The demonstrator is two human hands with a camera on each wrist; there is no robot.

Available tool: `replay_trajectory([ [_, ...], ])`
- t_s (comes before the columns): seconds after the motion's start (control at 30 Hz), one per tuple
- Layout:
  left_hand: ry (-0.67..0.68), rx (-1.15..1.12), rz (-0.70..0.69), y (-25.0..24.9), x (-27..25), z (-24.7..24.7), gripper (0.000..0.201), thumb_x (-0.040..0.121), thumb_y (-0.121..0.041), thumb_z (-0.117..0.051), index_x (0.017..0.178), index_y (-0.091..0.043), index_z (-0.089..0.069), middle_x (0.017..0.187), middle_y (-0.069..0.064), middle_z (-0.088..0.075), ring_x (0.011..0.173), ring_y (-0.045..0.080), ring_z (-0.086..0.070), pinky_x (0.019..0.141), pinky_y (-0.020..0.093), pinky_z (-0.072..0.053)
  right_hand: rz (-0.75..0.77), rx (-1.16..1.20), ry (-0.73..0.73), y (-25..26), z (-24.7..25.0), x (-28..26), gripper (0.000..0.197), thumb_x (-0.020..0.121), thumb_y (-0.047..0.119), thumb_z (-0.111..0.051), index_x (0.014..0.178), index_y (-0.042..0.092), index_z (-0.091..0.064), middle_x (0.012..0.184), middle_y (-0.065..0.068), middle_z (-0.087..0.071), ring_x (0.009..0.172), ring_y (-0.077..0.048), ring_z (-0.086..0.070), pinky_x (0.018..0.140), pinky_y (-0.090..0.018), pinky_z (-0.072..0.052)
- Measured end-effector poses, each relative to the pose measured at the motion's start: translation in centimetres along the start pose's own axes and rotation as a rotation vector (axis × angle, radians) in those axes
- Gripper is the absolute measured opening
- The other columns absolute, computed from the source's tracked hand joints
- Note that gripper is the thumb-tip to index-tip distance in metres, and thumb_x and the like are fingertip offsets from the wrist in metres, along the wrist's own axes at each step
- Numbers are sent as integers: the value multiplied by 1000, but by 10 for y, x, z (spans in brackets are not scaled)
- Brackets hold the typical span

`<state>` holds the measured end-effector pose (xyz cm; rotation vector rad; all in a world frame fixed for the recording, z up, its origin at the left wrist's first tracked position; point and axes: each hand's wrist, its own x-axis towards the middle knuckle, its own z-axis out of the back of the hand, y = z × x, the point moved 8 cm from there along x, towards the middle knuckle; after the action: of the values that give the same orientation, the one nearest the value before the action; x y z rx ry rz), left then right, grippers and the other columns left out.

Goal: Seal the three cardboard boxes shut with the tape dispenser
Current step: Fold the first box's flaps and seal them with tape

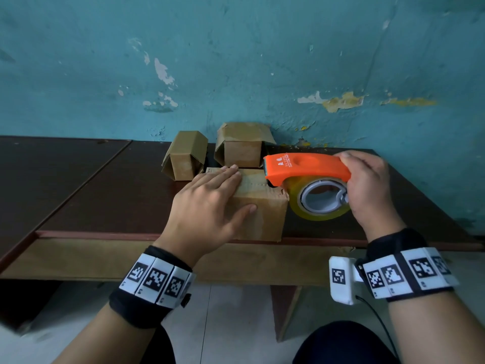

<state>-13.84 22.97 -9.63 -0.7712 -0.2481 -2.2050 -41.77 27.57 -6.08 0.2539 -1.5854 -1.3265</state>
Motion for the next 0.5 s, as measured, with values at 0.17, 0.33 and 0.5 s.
replay_trajectory([
  [0.17, 5, -3, 0, 0, 0, 1, 70, 98, -66, -48, 142, -15, -64, 151, 0, -59, 141, 15, -54, 116, 34, -42, 1, 5, 4, 0, -1, -3, 50, 92, 26, -49, 85, -22, -58, 76, -46, -48, 66, -57, -48, 67, -38, -37],
  [0.33, 4, -25, -2, 0, 1, 1, 70, 97, -66, -49, 142, -15, -64, 151, -1, -59, 141, 15, -54, 115, 34, -42, -68, -22, 52, 0, 2, -7, 40, 105, 16, -47, 78, -11, -60, 73, -34, -54, 59, -39, -52, 57, -30, -42],
  [0.5, 3, -48, 7, -1, 2, -1, 69, 95, -62, -52, 141, -12, -65, 151, 2, -59, 141, 17, -54, 116, 38, -44, -115, -190, 284, 2, -7, -5, 38, 109, 29, -44, 86, 20, -73, 77, -1, -69, 71, -16, -67, 75, -30, -51],
])
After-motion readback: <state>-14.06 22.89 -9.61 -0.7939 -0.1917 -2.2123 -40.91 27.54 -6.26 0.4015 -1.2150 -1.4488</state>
